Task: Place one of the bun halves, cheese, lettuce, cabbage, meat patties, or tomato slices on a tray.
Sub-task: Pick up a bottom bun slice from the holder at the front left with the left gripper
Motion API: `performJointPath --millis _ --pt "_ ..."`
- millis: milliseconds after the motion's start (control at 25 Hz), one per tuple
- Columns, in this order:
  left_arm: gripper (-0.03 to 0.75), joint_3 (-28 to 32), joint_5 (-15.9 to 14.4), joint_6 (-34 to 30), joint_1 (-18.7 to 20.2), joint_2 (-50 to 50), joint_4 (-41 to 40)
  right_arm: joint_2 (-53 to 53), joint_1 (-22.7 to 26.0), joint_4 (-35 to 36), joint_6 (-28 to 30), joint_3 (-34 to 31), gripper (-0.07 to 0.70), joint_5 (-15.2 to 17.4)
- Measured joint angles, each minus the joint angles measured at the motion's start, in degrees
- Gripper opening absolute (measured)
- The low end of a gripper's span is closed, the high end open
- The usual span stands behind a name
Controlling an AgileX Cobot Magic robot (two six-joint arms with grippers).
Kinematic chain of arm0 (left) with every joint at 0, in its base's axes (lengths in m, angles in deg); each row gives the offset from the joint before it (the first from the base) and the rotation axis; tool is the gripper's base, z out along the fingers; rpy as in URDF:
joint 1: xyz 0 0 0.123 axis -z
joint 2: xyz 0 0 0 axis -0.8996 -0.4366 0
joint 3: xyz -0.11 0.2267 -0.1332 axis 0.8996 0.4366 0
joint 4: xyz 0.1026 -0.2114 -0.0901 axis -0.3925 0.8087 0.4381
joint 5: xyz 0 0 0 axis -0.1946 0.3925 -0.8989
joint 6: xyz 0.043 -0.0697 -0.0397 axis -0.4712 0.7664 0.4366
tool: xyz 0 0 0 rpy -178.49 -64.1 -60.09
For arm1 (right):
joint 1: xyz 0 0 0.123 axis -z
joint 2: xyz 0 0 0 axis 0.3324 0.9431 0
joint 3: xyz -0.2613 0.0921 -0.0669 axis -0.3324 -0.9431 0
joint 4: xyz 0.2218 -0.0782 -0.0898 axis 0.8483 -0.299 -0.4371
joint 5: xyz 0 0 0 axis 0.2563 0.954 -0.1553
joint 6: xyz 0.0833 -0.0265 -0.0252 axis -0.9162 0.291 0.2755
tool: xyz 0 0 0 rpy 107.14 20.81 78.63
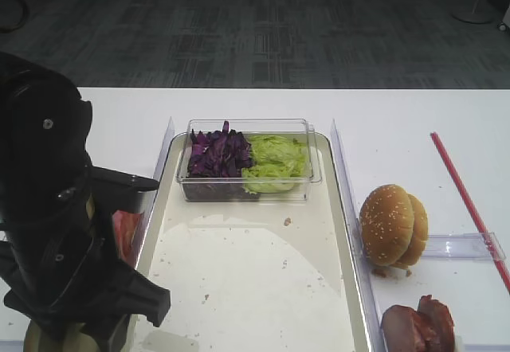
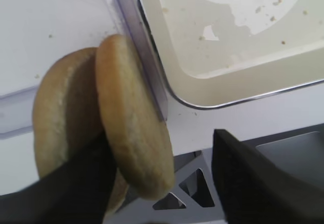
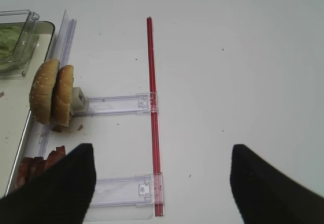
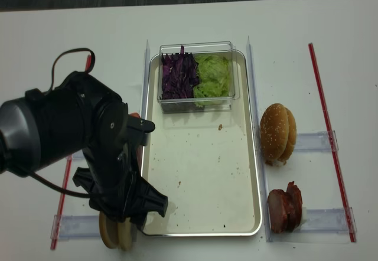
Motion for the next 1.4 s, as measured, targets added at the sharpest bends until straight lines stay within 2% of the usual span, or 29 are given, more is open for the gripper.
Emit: performJointPath --millis 680,1000,1400 --pt "0.216 0.00 1.01 1.51 0.00 0.00 -2.42 0.00 0.00 0.00 0.00 0.00 0.571 0.00" --pt "0.102 0.00 1.01 1.84 0.00 0.00 -2.85 0.00 0.00 0.00 0.00 0.00 0.571 0.00" --pt "0.071 0.00 1.01 2.06 0.00 0.00 -3.67 0.00 0.00 0.00 0.00 0.00 0.571 0.00"
